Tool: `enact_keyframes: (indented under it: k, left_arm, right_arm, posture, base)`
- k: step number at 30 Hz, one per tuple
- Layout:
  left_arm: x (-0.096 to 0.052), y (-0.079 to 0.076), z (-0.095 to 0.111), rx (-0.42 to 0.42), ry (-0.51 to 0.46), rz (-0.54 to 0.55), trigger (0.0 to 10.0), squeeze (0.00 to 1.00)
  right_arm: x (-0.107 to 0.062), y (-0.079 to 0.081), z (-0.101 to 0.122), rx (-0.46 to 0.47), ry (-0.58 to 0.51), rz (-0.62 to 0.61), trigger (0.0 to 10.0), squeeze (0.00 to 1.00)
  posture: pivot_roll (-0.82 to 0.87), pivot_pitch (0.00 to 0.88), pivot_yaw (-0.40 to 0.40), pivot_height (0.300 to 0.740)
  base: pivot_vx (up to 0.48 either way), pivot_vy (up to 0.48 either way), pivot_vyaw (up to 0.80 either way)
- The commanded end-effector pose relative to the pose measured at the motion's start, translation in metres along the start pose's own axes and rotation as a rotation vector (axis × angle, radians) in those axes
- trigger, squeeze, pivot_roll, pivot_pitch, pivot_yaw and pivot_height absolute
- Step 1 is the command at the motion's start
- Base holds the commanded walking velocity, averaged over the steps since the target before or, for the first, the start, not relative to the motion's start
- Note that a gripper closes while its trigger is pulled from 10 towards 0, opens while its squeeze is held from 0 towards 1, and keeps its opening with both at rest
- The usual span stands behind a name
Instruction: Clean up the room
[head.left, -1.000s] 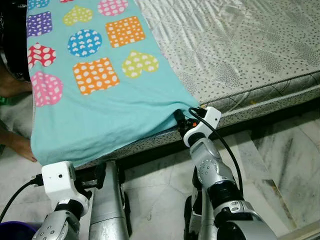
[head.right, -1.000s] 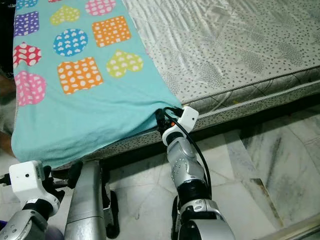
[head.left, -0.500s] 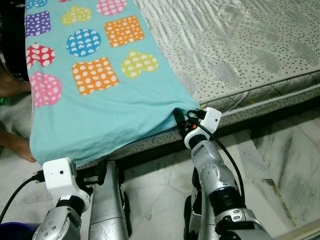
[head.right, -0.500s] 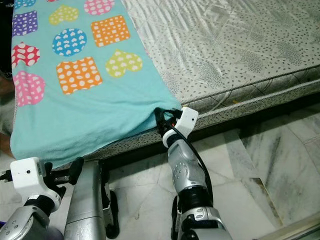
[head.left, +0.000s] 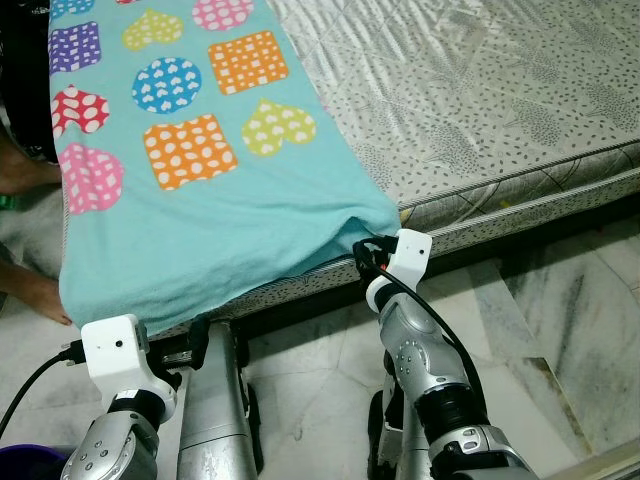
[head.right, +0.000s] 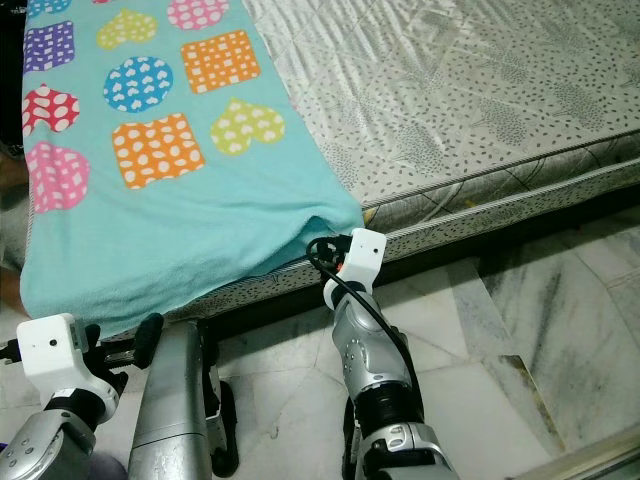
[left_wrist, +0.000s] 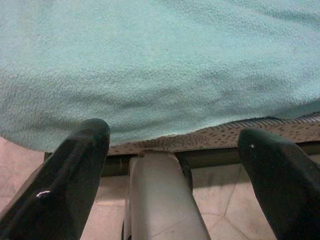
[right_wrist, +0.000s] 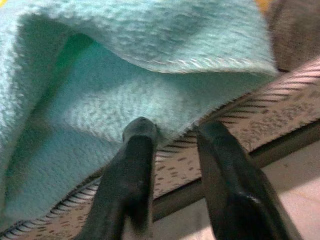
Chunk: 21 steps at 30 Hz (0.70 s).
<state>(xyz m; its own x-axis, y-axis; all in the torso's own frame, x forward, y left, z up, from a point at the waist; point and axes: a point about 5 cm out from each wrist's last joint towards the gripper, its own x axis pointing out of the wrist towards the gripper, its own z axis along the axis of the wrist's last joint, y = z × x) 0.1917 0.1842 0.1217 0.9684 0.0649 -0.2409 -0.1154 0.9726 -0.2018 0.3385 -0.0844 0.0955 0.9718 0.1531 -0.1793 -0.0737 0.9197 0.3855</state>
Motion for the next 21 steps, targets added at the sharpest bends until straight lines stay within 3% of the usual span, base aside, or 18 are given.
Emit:
enact_keyframes:
  k: [1,9,10,14,21]
  left_arm:
    - [-0.002,0.006,-0.005,0.011,0.024,0.033,10.0,0.00]
    - [0.000,0.006,-0.005,0.008,0.021,0.029,10.0,0.00]
    - [0.000,0.006,-0.005,0.007,0.020,0.028,10.0,0.00]
    - [0.000,0.005,-0.005,0.005,0.021,0.025,10.0,0.00]
    - [0.002,0.004,-0.005,0.002,0.021,0.020,10.0,0.00]
  right_arm:
    - [-0.005,0.002,-0.001,0.037,0.012,0.033,10.0,0.00]
    - [-0.019,0.002,0.009,-0.001,-0.024,0.099,10.0,0.01]
    - [-0.022,-0.001,0.012,0.003,-0.040,0.098,10.0,1.00]
    - [-0.032,0.002,0.019,0.043,-0.056,0.146,10.0,1.00]
    - [-0.042,0.015,0.013,0.159,0.009,0.266,10.0,1.00]
  posture:
    - [0.09,0.332,0.030,0.523]
    - [0.08,0.327,0.030,0.523]
    - [0.08,0.325,0.029,0.523]
    - [0.08,0.322,0.030,0.523]
    - [0.08,0.317,0.031,0.523]
  base:
    - [0.000,0.000,0.00]
    - [0.000,0.000,0.00]
    - [0.000,0.000,0.00]
    - [0.000,0.000,0.00]
    - [0.000,0.000,0.00]
